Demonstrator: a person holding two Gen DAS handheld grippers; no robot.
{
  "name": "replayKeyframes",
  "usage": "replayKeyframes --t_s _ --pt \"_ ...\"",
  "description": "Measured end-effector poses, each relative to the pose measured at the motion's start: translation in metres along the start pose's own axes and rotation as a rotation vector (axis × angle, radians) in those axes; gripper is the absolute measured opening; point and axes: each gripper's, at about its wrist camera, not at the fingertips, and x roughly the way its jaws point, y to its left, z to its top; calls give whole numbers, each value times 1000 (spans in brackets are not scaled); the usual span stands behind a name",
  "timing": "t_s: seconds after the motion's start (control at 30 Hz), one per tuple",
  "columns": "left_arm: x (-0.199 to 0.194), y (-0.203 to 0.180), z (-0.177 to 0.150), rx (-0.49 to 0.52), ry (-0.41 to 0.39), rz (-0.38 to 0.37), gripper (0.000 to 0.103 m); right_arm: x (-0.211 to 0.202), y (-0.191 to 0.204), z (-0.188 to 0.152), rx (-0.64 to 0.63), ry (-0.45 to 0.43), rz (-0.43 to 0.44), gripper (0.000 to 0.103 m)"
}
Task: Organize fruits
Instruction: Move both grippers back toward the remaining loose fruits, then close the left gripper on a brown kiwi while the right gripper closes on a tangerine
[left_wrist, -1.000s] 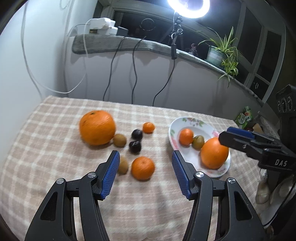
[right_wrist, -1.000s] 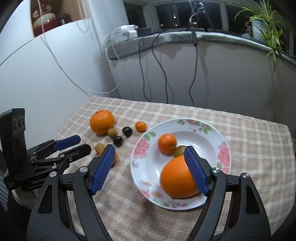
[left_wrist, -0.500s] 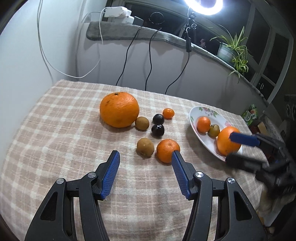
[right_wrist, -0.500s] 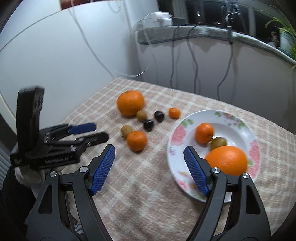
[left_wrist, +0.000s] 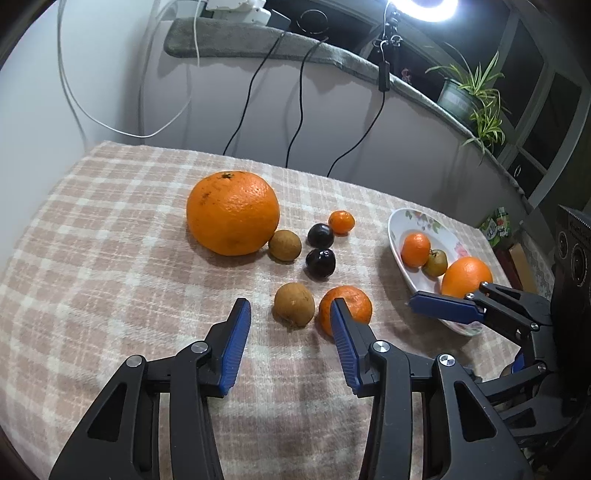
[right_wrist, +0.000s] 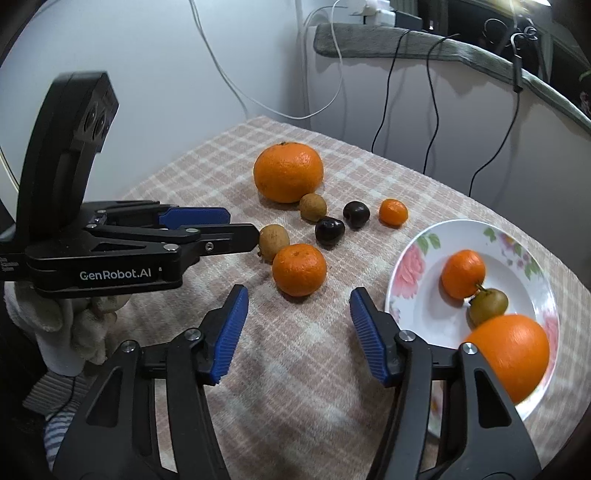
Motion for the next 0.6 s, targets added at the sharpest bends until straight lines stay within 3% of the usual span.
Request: replayKeyframes --t_s 0.6 --pt "21 0 7 16 47 -4 32 36 5 14 -78 48 -18 47"
